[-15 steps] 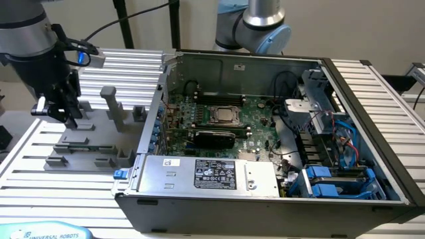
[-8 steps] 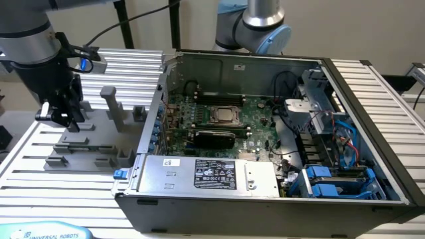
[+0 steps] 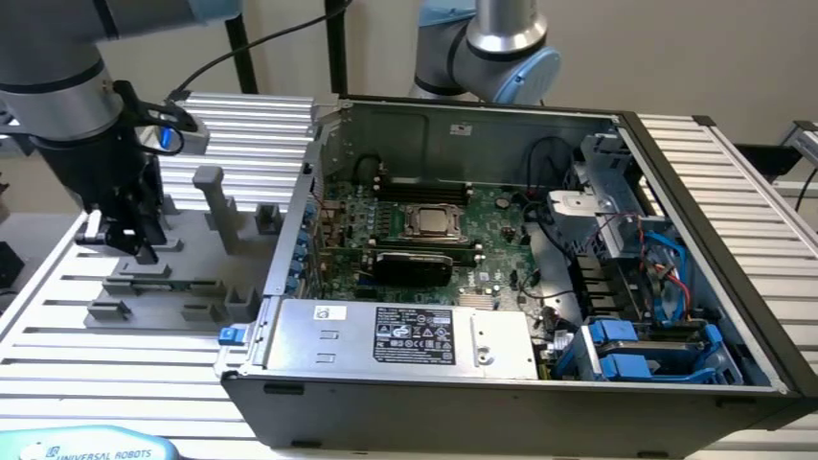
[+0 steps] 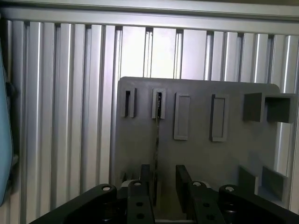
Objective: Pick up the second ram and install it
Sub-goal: 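Pick up the second ram and move it above second insertion slot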
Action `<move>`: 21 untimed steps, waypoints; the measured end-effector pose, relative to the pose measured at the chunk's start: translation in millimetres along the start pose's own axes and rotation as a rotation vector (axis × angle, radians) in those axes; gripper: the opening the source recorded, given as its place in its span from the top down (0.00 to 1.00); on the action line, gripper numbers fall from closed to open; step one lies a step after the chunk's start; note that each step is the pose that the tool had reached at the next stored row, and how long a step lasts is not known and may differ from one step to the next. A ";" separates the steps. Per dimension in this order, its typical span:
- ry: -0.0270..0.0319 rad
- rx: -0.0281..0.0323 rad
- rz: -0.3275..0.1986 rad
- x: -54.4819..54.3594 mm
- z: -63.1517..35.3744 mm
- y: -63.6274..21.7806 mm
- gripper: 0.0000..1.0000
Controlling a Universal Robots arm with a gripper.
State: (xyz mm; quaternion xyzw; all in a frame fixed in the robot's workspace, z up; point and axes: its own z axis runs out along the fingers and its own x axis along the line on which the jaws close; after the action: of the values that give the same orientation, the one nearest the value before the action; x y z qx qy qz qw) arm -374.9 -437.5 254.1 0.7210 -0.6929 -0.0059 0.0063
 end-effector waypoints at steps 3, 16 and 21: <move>-0.0010 0.0008 0.000 2.0 5.3 0.0 0.64; -0.0119 0.0065 0.000 8.4 29.1 -0.1 0.64; -0.0180 0.0087 0.000 10.1 38.2 -0.3 0.64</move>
State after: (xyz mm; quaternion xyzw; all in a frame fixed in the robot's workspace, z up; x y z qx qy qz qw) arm -374.9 -447.6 215.9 0.7211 -0.6928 -0.0094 -0.0031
